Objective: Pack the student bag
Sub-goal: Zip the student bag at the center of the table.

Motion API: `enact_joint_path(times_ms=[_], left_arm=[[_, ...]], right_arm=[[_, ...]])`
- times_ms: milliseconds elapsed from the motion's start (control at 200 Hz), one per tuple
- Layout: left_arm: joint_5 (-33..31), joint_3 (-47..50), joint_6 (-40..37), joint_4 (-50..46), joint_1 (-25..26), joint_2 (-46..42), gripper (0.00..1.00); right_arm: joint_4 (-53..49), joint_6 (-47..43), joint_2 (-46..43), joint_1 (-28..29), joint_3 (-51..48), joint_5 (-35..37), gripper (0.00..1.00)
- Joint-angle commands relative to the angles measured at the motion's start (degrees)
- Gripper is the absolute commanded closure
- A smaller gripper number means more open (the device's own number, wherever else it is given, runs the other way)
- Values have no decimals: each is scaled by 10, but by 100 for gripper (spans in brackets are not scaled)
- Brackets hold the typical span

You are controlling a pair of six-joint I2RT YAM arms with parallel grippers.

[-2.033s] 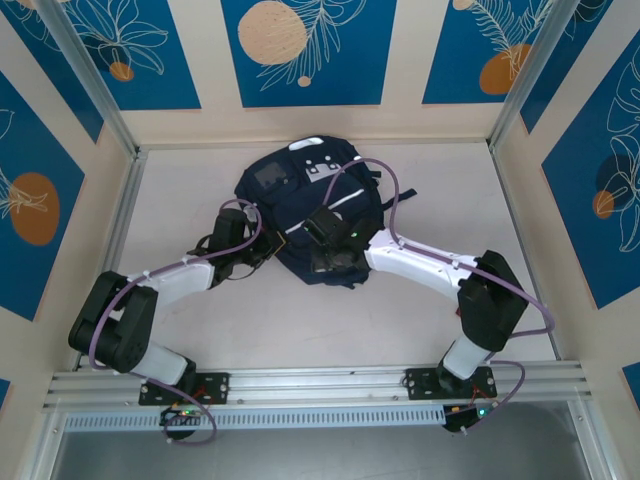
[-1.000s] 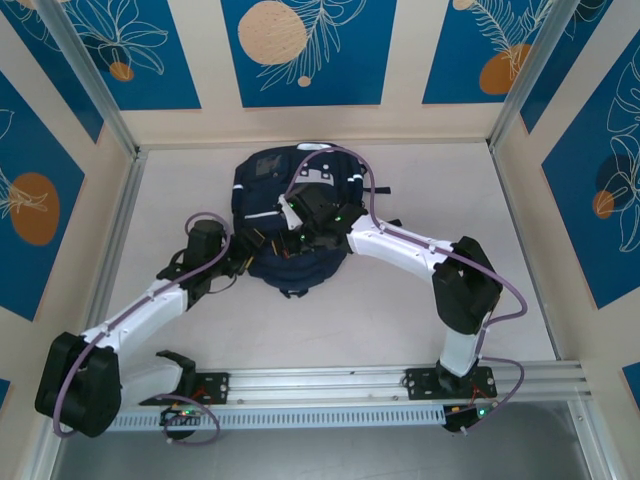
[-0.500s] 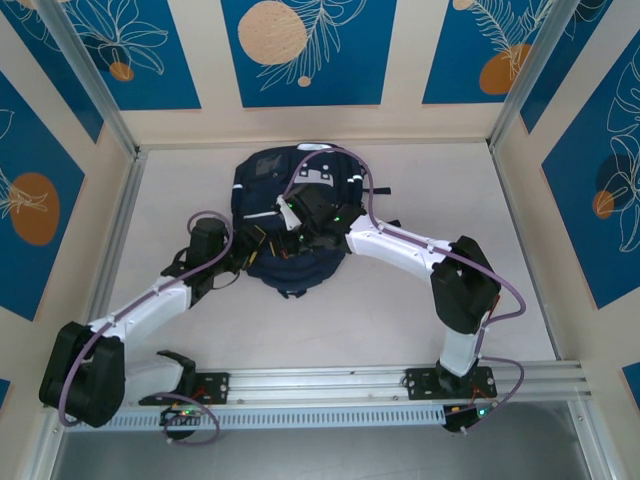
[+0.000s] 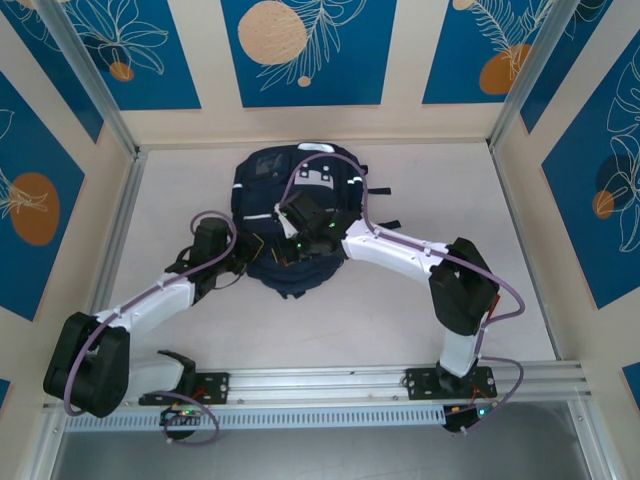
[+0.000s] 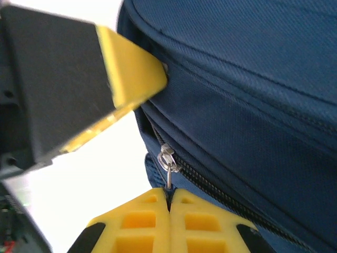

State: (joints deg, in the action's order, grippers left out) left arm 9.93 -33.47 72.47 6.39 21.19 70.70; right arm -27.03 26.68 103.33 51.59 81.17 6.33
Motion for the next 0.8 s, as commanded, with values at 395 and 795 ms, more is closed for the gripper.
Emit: enact_joint_path(times_ms=[395,795], left_arm=[[-77,-20,-93,-98,-27,-24,99],[-97,-24,-126,-211,-63,-97,73]], right_arm=[[-143,-17,-91,-54,-84,248,100],[-8,-5,-63,-51,-25,-49,100]])
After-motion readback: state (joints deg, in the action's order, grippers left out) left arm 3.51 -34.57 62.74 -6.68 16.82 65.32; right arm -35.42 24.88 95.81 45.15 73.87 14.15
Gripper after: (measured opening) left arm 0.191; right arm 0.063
